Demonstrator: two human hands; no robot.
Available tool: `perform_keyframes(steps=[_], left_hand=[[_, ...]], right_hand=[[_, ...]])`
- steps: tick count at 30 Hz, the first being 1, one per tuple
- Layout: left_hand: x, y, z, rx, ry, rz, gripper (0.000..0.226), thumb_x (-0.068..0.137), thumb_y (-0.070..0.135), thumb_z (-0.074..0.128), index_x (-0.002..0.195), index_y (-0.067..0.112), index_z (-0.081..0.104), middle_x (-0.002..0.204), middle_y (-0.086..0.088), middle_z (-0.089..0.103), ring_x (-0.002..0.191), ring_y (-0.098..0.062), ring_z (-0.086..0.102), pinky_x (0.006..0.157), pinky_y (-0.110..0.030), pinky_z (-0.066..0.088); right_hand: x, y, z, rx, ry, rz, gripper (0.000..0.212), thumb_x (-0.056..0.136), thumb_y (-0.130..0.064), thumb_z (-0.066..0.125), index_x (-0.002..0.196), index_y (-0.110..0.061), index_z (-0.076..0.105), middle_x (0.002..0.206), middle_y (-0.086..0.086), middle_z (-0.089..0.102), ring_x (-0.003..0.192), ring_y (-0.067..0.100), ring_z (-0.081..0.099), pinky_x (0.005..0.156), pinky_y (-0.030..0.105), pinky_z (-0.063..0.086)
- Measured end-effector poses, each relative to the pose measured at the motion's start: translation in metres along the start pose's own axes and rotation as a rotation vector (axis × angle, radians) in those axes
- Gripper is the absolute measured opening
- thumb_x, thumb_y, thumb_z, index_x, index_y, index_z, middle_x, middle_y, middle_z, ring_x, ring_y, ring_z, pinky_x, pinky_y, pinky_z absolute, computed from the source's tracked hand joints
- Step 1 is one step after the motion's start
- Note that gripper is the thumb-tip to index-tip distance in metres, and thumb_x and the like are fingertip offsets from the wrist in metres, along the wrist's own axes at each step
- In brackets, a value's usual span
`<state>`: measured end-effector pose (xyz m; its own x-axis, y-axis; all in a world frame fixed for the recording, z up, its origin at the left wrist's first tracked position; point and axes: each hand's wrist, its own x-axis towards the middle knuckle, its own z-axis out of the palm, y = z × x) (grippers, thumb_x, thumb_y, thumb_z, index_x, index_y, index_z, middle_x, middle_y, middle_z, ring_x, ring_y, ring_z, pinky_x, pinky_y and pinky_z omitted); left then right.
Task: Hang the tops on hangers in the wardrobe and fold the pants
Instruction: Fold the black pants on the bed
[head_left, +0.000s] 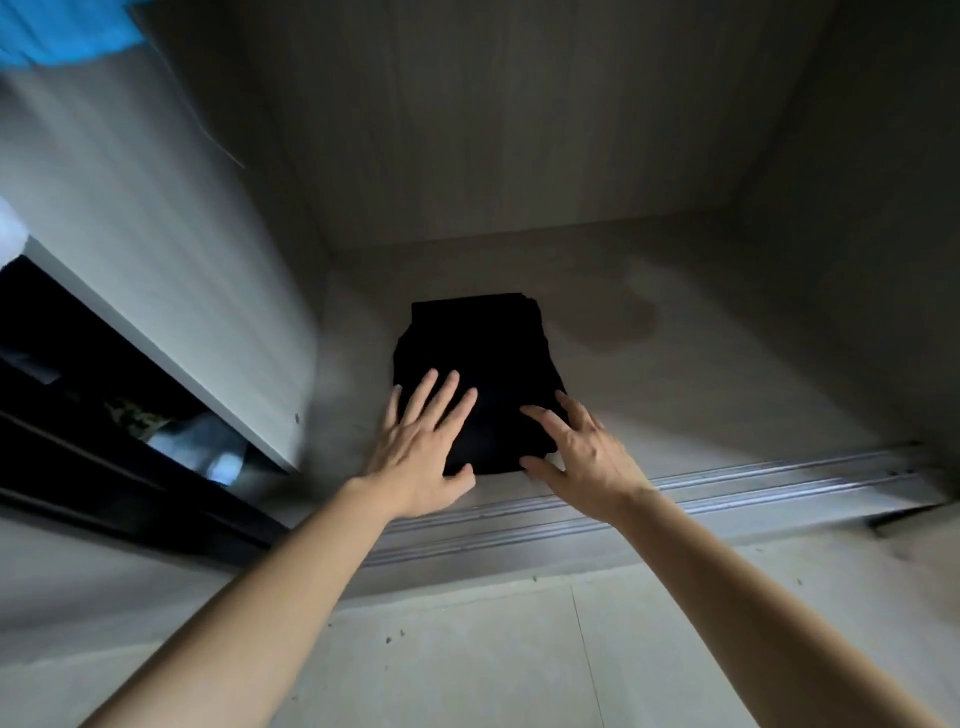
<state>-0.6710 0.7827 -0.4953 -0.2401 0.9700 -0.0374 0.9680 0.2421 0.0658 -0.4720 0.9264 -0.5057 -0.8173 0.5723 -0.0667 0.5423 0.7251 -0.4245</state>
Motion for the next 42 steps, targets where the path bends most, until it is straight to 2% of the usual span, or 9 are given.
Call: perform_keyframes(steps=[5, 11, 14, 18, 22, 27, 32, 37, 42], left_hand=[[0.016, -0.006, 0.021, 0.043, -0.069, -0.064, 0.098, 0.082, 0.060, 0.050, 0.151, 0.042, -0.017, 0.160, -0.006, -0.028, 0.146, -0.032, -0.028, 0.116, -0.064, 0.005], [0.061, -0.055, 0.010, 0.118, -0.027, -0.249, 0.073, 0.092, 0.056, 0.041, 0.152, 0.048, 0.001, 0.164, -0.007, -0.010, 0.149, -0.036, -0.012, 0.113, -0.063, 0.021], [0.090, -0.085, 0.005, 0.125, -0.020, -0.317, 0.070, 0.092, 0.050, 0.044, 0.153, 0.046, 0.009, 0.164, -0.007, -0.007, 0.149, -0.036, -0.009, 0.114, -0.064, 0.020], [0.111, -0.131, 0.001, 0.082, -0.084, -0.387, 0.071, 0.094, 0.044, 0.046, 0.153, 0.046, 0.007, 0.164, -0.003, -0.014, 0.149, -0.033, -0.014, 0.114, -0.063, 0.017], [0.115, -0.156, 0.010, 0.011, -0.090, -0.373, 0.073, 0.092, 0.045, 0.047, 0.152, 0.048, 0.007, 0.163, 0.003, -0.020, 0.149, -0.027, -0.019, 0.117, -0.058, 0.018], [0.109, -0.130, 0.025, 0.050, 0.038, -0.452, 0.078, 0.087, 0.045, 0.053, 0.155, 0.040, 0.014, 0.164, -0.009, -0.013, 0.150, -0.032, -0.008, 0.116, -0.062, 0.011], [0.064, -0.071, 0.052, -0.045, 0.354, -0.601, 0.077, 0.083, 0.027, 0.059, 0.152, 0.011, 0.031, 0.160, -0.025, 0.011, 0.145, -0.042, 0.020, 0.109, -0.058, 0.031], [0.040, -0.058, 0.062, -0.111, 0.381, -0.406, 0.049, 0.091, 0.028, 0.044, 0.135, 0.010, 0.058, 0.151, -0.024, 0.038, 0.137, -0.044, 0.040, 0.109, -0.059, 0.033], [0.014, -0.040, 0.063, -0.122, 0.232, -0.483, 0.056, 0.096, 0.035, 0.033, 0.144, 0.011, 0.047, 0.155, -0.017, 0.034, 0.144, -0.038, 0.028, 0.117, -0.055, 0.018]], right_hand=[[0.026, 0.002, 0.012, 0.140, 0.011, 0.001, 0.066, 0.095, -0.038, 0.063, 0.153, -0.031, 0.033, 0.162, 0.017, 0.022, 0.147, 0.034, 0.029, 0.112, 0.042, 0.039], [0.085, -0.025, 0.032, -0.208, 0.101, 0.153, 0.085, 0.099, -0.062, 0.032, 0.159, -0.012, -0.001, 0.162, 0.021, 0.014, 0.148, 0.039, 0.019, 0.120, 0.045, 0.019], [0.095, -0.021, 0.049, -0.261, 0.153, 0.185, 0.077, 0.099, -0.061, 0.025, 0.160, -0.015, 0.012, 0.163, 0.024, 0.014, 0.149, 0.041, 0.013, 0.122, 0.048, 0.007], [0.101, -0.022, 0.060, -0.256, 0.228, 0.171, 0.073, 0.096, -0.060, 0.030, 0.156, -0.018, 0.031, 0.157, 0.025, 0.029, 0.145, 0.043, 0.023, 0.120, 0.050, 0.013], [0.105, -0.023, 0.062, -0.242, 0.221, 0.177, 0.072, 0.096, -0.059, 0.032, 0.154, -0.017, 0.035, 0.157, 0.026, 0.030, 0.146, 0.043, 0.024, 0.120, 0.051, 0.015], [0.107, -0.018, 0.060, -0.248, 0.216, 0.172, 0.070, 0.097, -0.058, 0.035, 0.152, -0.015, 0.039, 0.155, 0.026, 0.033, 0.144, 0.044, 0.026, 0.119, 0.051, 0.017], [0.105, -0.017, 0.050, -0.181, 0.201, 0.162, 0.066, 0.097, -0.056, 0.039, 0.149, -0.014, 0.043, 0.155, 0.024, 0.034, 0.146, 0.041, 0.025, 0.122, 0.048, 0.016], [0.072, -0.020, 0.053, -0.116, 0.219, 0.099, 0.055, 0.101, -0.041, 0.044, 0.148, -0.013, 0.047, 0.155, 0.023, 0.036, 0.146, 0.038, 0.030, 0.122, 0.045, 0.019], [0.032, -0.018, 0.046, -0.141, 0.038, 0.034, 0.062, 0.103, -0.045, 0.036, 0.157, -0.014, 0.029, 0.164, 0.017, 0.017, 0.153, 0.031, 0.014, 0.125, 0.041, 0.009]])
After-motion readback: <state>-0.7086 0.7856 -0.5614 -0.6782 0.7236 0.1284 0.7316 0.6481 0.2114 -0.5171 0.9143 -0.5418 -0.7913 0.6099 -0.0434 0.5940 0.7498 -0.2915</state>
